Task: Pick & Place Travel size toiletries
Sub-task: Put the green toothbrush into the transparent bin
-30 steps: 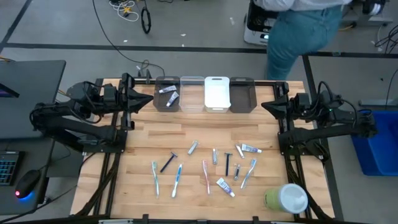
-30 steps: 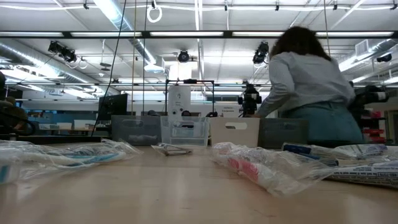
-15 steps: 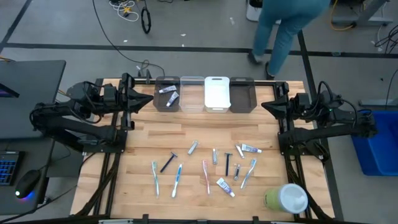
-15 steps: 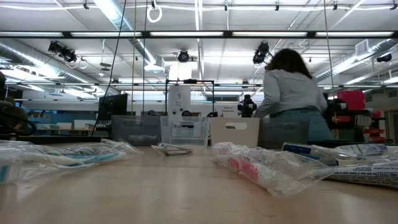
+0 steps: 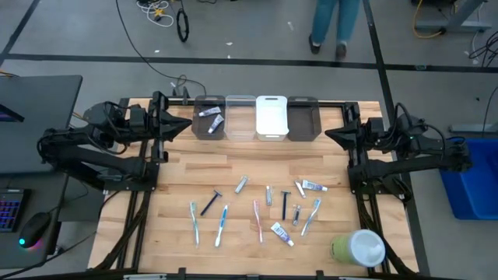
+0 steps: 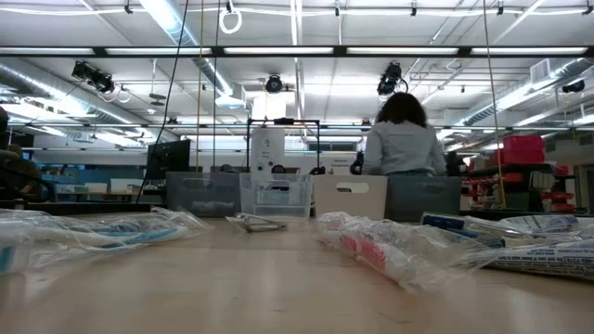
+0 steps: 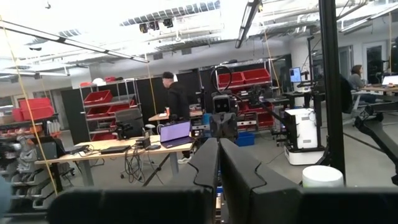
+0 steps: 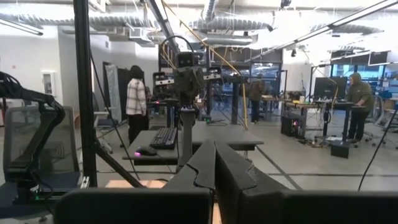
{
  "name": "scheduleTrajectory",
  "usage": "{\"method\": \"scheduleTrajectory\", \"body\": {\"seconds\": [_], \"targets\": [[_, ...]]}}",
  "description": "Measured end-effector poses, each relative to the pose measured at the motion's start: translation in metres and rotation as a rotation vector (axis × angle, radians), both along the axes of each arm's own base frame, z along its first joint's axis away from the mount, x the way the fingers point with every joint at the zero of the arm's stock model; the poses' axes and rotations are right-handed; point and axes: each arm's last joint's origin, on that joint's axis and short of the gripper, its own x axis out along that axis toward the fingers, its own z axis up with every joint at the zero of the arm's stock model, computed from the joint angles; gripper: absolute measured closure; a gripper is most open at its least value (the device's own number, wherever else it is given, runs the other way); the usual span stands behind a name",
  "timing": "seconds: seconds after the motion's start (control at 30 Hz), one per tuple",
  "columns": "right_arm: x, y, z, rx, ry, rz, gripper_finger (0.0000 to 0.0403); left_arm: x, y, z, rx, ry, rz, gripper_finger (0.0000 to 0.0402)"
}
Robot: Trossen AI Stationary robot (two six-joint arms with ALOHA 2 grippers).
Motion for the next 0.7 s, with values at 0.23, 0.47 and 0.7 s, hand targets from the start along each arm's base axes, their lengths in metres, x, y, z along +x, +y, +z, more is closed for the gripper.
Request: {"method": "scheduleTrajectory", "body": {"seconds": [0.23,0.47,0.7], "targets": [[0.000,0.000,0.000,0.000,-0.003,0.000,0.0398,0.001,0.000,-0.004,-0.031,0.040,-0.009,0.0378],[0.000,0.000,0.000,0.000,-0.003,0.000,0.0398,0.012,0.000,-0.013,-0.035,0.128,-0.009,0.0378],[0.000,0.000,0.000,0.000,-0.003,0.000,0.0398,0.021,-0.001,-0.015,-0.038,0.132,-0.010,0.0378]]}}
